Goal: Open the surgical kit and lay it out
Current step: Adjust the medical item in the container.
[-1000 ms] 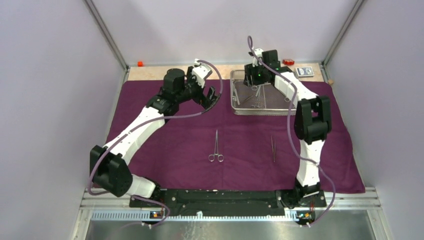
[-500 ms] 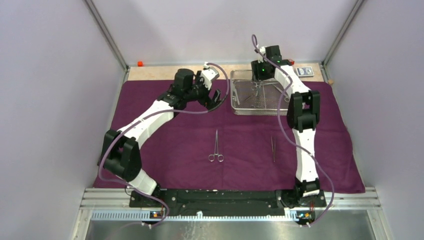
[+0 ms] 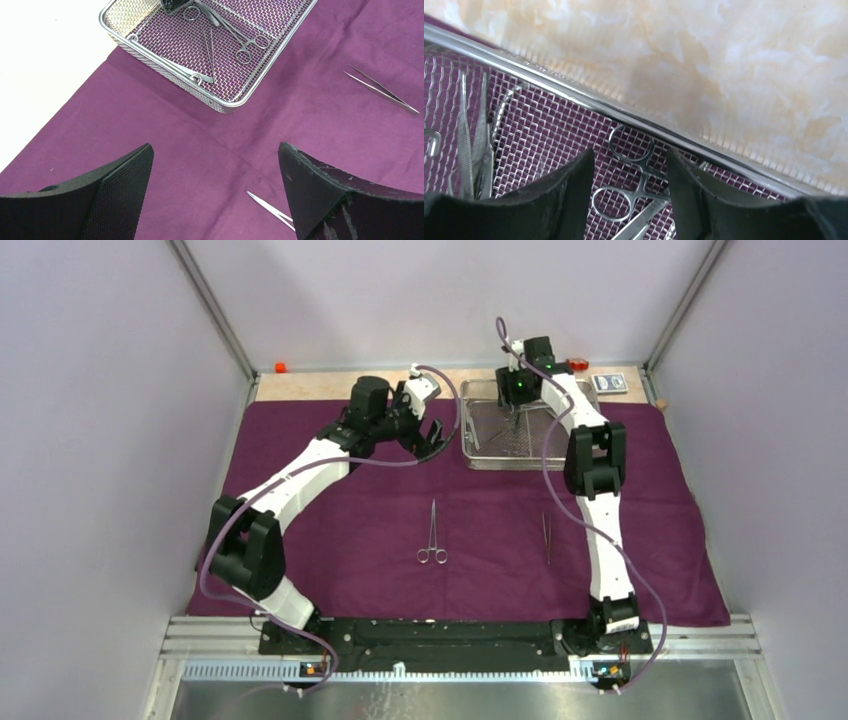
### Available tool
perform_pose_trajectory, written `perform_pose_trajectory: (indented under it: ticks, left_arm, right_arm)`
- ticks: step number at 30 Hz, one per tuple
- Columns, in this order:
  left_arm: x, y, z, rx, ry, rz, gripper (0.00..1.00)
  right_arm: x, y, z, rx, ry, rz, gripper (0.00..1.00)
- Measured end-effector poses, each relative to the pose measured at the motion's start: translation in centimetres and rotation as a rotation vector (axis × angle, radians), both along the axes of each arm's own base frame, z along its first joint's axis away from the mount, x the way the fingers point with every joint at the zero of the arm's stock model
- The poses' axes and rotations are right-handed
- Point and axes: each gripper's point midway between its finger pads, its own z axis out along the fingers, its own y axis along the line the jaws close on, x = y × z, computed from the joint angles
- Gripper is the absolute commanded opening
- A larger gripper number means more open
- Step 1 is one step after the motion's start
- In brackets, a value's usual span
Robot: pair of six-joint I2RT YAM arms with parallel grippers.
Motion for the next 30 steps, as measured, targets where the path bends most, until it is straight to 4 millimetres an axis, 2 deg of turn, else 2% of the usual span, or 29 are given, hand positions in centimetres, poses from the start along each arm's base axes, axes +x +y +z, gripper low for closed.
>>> perform_pose_trajectory:
  ticks: [9,13,22,30]
  left_arm:
    - [0.0,0.0,0.1,-0.002,-0.003,-0.002,0.99]
    - [0.0,-0.1,0.1,-0.003,-0.004,-0.004,0.99]
    - [-0.4,0.2,-1.0,0.015,0.001,-0.011,0.99]
    - [-0.5,0.3,-0.1,0.012,-0.027,-0.016,0.99]
  right_arm:
    - [-0.2,0.0,-0.3,-0.007,-0.004,0.052,0.40]
    - [-1.2,-0.5,-0.4,-0.024,-0.005,0.084,0.36]
    - [-6.8,-1.8,-0.6,-0.077,0.111,0.238,0.29]
    - [-9.9,-4.1,-0.6,-0.158,0.191,0.340,0.26]
